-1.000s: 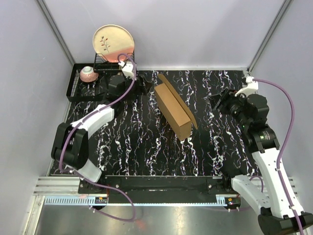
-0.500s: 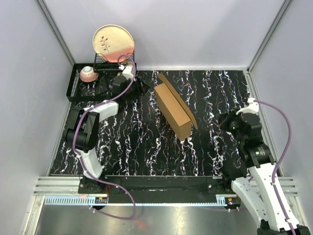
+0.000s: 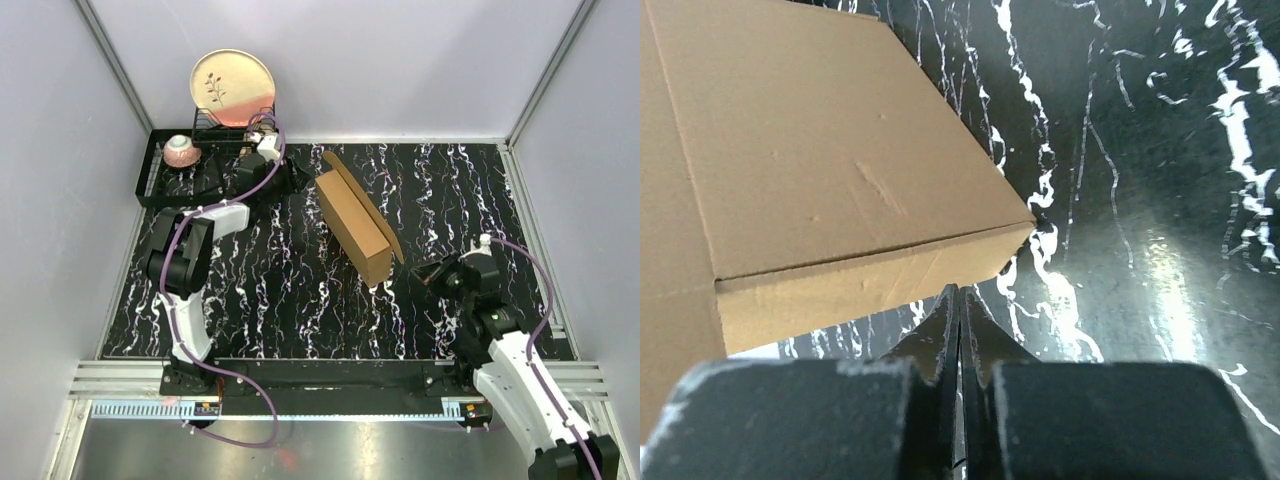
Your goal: Fold the paper box
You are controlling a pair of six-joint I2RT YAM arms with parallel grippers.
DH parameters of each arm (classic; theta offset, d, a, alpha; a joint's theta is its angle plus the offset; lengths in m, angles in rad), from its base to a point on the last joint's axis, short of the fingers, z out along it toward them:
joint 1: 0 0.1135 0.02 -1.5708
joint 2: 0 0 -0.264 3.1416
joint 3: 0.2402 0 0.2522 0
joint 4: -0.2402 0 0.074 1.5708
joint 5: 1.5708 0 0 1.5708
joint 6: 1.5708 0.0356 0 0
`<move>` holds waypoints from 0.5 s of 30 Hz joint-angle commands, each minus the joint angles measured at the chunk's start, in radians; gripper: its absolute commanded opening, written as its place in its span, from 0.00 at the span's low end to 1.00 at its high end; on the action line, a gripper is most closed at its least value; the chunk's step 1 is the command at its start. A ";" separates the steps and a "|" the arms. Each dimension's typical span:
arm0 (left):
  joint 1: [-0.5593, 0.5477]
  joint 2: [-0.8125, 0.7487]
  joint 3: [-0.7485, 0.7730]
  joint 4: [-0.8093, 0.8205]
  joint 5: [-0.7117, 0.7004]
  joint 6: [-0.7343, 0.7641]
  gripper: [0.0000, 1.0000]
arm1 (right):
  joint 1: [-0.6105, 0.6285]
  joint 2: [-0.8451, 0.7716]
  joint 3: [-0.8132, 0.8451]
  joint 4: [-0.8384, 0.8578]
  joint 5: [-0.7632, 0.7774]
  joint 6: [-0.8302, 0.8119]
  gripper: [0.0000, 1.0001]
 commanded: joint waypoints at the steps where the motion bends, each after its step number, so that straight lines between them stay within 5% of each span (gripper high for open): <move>1: -0.011 0.050 0.030 0.034 0.062 -0.038 0.54 | 0.033 0.084 -0.031 0.264 -0.068 0.125 0.01; 15: -0.077 0.054 -0.032 0.114 0.121 -0.024 0.53 | 0.127 0.430 -0.062 0.654 -0.007 0.200 0.00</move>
